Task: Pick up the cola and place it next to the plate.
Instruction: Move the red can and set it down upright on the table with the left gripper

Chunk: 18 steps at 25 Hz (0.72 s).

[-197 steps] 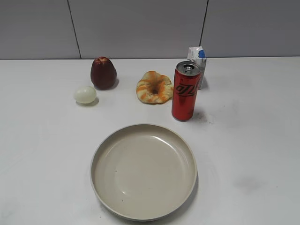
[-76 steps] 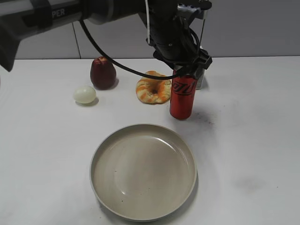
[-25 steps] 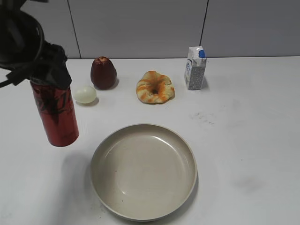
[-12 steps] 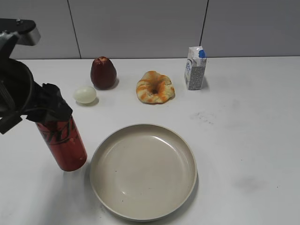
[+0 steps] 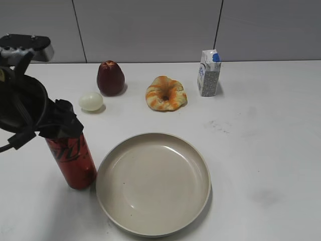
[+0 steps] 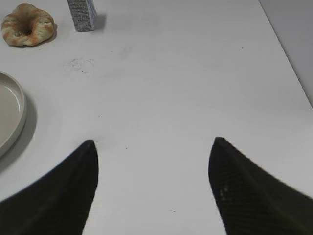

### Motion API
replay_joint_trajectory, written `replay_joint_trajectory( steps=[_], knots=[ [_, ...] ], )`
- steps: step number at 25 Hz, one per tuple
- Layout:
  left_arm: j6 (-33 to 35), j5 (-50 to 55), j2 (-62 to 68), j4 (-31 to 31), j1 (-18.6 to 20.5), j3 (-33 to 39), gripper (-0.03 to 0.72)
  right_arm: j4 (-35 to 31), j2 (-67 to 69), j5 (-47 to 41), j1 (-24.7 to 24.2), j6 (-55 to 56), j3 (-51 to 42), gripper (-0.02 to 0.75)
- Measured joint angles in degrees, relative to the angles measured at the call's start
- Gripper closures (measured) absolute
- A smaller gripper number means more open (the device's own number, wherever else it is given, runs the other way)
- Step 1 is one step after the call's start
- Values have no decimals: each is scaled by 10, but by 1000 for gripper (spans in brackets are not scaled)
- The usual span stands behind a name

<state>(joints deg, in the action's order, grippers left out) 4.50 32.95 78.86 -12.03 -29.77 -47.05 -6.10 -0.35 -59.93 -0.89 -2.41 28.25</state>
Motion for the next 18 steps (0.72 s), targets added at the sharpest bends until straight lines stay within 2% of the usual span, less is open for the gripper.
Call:
replay_joint_trajectory(
  steps=[7,9,13,18],
  knots=[
    [0,-6,13,-2,0,-1,175,0,0,0,0,0,0,203],
    [0,-4,14,-2,0,-1,148,0,0,0,0,0,0,203],
    [0,12,9,-2,0,-3,41,0,0,0,0,0,0,203],
    [0,47,-26,0,0,-53,25,0,0,0,0,0,0,203]
  ],
)
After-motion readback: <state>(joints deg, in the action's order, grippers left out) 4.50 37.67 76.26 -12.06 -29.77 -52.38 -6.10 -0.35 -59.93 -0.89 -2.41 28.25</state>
